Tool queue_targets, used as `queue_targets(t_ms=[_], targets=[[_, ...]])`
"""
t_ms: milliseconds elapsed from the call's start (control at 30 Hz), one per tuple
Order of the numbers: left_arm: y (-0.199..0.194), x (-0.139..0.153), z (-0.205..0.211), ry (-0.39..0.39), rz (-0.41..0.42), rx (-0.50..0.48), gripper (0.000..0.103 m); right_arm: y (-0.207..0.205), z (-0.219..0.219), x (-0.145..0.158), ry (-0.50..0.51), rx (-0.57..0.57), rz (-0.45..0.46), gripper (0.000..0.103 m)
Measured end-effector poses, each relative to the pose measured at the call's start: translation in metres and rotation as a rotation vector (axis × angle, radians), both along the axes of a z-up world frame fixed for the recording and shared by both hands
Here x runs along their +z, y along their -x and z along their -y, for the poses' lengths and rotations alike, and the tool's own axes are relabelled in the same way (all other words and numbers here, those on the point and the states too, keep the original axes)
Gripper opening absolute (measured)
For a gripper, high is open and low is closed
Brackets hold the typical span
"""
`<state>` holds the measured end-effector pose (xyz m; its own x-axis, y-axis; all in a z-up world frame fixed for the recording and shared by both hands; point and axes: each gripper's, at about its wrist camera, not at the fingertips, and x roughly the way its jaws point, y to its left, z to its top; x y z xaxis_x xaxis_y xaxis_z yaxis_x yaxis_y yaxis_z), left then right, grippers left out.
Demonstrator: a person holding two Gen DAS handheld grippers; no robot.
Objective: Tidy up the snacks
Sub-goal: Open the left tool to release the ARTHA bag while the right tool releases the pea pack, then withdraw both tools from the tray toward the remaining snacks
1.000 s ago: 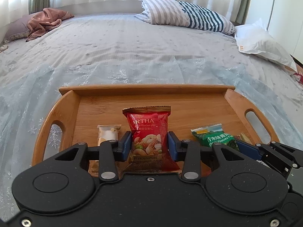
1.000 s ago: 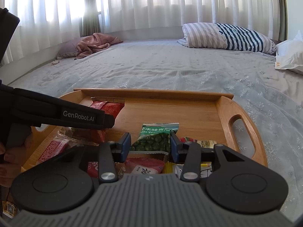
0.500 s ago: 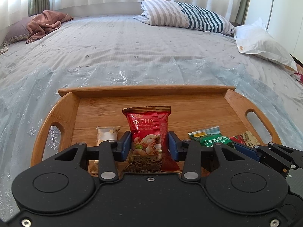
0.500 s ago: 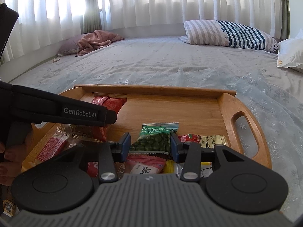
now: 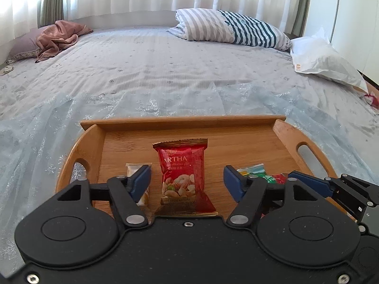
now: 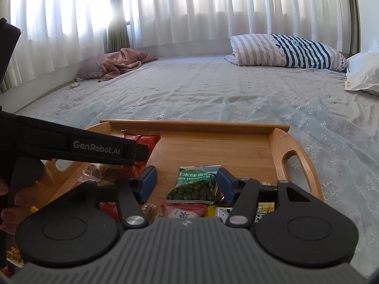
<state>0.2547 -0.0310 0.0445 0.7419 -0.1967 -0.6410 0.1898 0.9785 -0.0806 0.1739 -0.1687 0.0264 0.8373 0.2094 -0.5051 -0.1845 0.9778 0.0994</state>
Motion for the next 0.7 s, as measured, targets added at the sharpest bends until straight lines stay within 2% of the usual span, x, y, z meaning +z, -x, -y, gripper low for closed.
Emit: queue_targets(t_ms=[267, 567, 700], targets=[[0.038, 0.023, -0.003, -0.006, 0.057, -0.005, 0.086, 0.028, 0.007, 0.015, -0.007, -0.005, 0.049, 0.081], [0.087, 0.035, -0.006, -0.009, 0.091, 0.019, 0.092, 0.068, 0.009, 0.025, 0.0, 0.004, 0.099, 0.089], [0.108, 0.035, -0.009, 0.0, 0.095, 0.033, 0.093, 0.084, 0.01, 0.025, -0.002, 0.003, 0.106, 0.09]])
